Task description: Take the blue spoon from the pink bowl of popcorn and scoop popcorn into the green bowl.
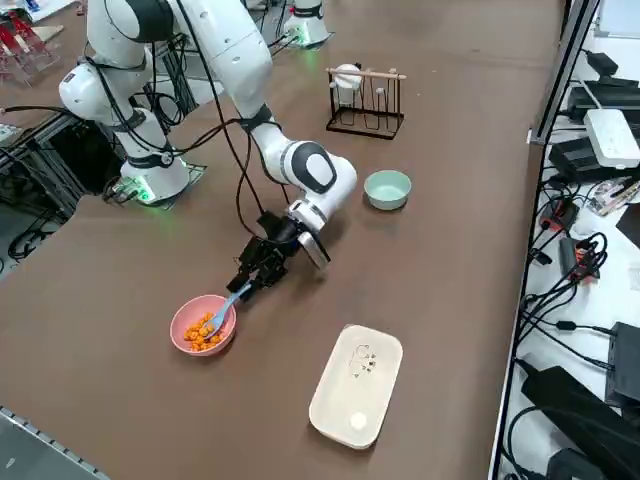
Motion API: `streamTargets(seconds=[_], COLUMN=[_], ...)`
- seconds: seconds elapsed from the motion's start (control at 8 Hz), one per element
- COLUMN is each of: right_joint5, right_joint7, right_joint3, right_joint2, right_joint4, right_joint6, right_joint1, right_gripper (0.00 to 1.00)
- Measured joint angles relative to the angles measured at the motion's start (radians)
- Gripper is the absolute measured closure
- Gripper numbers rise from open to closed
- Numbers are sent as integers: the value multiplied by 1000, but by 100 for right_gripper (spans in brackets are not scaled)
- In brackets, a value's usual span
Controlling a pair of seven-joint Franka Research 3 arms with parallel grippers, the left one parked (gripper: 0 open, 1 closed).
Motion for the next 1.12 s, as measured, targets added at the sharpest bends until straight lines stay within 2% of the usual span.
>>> streamTargets(seconds=[0.62, 0.88, 1.12], right_joint5=[-16, -16, -24], right_joint7=[0, 0, 0], right_joint3=[0, 0, 1], right_joint2=[3, 11, 18], right_joint4=[8, 10, 15], right_joint6=[-6, -18, -60], right_joint1=[7, 12, 15], right_gripper=[65, 80, 89])
